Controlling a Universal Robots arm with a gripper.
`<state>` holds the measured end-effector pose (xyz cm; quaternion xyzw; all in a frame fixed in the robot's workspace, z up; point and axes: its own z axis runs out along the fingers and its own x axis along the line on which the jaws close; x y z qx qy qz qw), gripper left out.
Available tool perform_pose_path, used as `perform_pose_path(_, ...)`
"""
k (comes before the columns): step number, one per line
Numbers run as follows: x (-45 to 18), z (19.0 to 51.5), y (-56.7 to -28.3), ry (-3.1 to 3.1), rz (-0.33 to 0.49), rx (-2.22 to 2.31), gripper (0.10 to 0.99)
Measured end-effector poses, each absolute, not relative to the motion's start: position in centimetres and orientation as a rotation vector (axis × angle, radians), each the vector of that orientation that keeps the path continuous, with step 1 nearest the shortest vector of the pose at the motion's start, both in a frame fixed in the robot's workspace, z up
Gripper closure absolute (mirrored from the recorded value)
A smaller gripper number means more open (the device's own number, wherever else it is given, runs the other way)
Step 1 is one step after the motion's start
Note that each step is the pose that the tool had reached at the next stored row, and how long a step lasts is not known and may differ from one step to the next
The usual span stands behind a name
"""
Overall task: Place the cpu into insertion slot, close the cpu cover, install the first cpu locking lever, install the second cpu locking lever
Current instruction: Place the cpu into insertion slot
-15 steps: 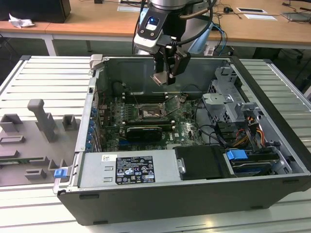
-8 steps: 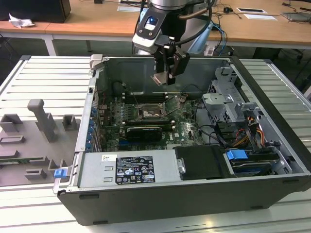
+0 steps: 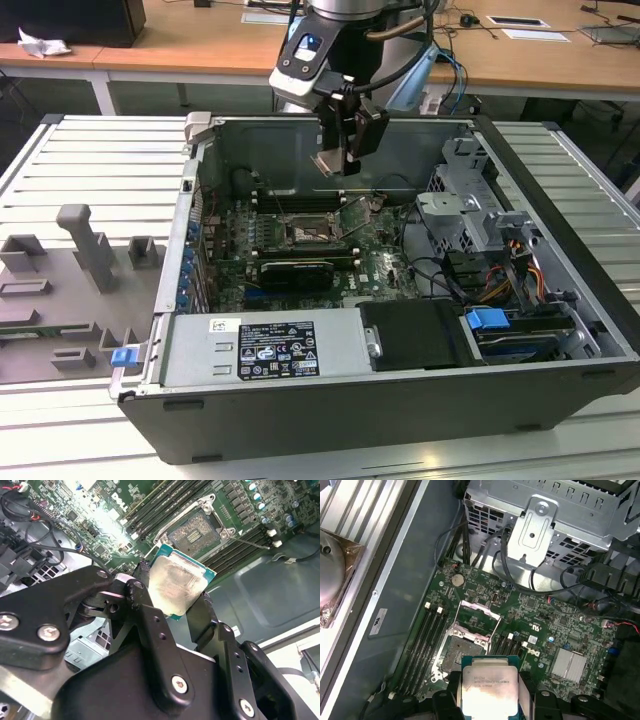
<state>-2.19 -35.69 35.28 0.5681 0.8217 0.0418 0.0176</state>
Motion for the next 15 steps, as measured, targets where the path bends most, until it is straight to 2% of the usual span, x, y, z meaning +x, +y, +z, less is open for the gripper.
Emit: perform_pose_path(15, -2.22, 35.23, -35.69, 2.460, 0.127, 1.886, 0.549)
